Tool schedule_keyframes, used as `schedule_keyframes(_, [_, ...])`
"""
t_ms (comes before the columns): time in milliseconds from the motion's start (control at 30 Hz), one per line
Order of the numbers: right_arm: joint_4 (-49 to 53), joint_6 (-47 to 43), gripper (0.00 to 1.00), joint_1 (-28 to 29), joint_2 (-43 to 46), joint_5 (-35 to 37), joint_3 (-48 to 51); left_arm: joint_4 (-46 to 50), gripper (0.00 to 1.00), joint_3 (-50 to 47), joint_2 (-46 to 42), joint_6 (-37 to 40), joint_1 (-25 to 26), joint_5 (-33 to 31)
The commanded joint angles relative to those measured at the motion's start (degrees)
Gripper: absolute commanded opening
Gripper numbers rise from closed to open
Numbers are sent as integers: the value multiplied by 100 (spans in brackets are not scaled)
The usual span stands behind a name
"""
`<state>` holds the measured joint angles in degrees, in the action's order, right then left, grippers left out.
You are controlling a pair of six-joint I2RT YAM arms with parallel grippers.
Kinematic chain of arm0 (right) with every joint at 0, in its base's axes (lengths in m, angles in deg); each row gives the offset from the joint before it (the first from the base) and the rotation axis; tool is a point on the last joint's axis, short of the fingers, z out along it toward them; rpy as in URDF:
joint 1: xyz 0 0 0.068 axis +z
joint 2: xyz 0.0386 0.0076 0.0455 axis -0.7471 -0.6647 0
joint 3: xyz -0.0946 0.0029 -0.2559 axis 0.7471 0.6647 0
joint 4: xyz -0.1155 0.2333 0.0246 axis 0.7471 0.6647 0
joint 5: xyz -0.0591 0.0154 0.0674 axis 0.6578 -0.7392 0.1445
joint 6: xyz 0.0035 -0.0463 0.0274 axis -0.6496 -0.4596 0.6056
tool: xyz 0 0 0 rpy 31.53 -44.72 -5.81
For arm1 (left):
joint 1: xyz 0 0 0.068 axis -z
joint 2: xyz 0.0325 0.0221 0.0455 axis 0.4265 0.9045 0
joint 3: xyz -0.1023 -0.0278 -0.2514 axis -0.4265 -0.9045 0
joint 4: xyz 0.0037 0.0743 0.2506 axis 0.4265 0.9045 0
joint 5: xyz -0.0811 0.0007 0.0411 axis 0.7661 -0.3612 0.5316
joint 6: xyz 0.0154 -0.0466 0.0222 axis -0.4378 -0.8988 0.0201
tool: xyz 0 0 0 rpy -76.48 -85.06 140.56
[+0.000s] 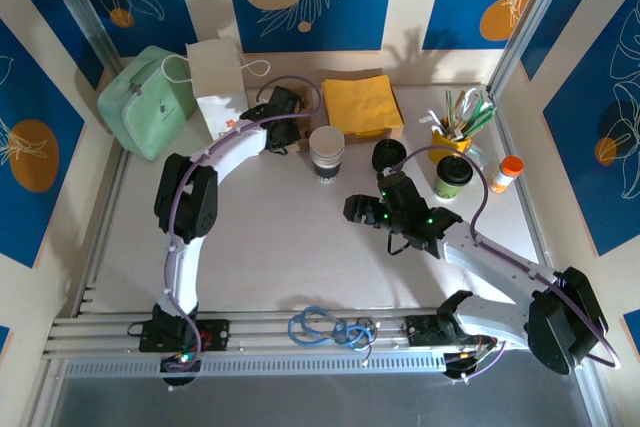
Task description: Pack the takeout coffee
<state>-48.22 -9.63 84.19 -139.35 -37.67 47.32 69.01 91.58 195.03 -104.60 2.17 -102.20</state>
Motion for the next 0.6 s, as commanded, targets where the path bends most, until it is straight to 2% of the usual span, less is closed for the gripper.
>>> schedule_keyframes(0, [-101,27,85,-35,-11,-113,-114,-17,25,165,5,51,18,77])
schedule_keyframes(567, [-110,39,85,-52,16,-119,-94,-501,12,-128,-419,102,-139,242])
